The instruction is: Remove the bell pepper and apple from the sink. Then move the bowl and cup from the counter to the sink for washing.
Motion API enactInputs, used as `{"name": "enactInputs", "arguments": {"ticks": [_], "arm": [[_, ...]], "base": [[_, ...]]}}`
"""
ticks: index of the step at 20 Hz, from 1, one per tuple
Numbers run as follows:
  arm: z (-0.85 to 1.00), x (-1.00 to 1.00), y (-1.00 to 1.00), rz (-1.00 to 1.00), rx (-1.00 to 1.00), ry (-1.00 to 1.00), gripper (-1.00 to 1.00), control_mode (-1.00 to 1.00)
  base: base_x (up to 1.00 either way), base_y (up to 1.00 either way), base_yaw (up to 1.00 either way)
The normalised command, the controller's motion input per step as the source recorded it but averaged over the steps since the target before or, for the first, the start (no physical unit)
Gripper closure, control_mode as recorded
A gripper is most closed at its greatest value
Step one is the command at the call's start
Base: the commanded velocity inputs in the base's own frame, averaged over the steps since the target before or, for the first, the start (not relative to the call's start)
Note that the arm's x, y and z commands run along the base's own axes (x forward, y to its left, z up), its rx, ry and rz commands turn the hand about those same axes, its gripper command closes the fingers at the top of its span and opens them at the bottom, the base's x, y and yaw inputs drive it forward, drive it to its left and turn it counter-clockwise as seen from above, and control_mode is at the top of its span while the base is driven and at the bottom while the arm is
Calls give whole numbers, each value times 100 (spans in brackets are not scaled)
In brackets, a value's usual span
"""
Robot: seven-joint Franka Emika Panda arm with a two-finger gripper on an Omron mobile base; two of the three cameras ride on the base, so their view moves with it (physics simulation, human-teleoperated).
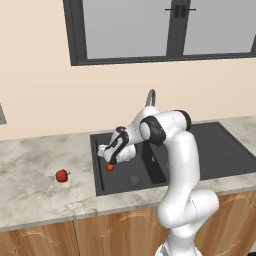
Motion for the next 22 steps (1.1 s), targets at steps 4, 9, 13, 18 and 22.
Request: {"name": "enactInputs", "arguments": {"ticks": [4,9,13,18,22], "arm": [[-20,11,5,-3,1,2,-100,-100],[-22,13,7,-3,0,0,-100,-100],[-22,12,9,-3,0,0,-100,-100],[-22,12,13,-3,3,0,-100,-100],[-21,10,14,-3,4,0,-100,-100]], "base": [[0,0,0],[0,0,0],[0,0,0],[0,0,0],[0,0,0]]}}
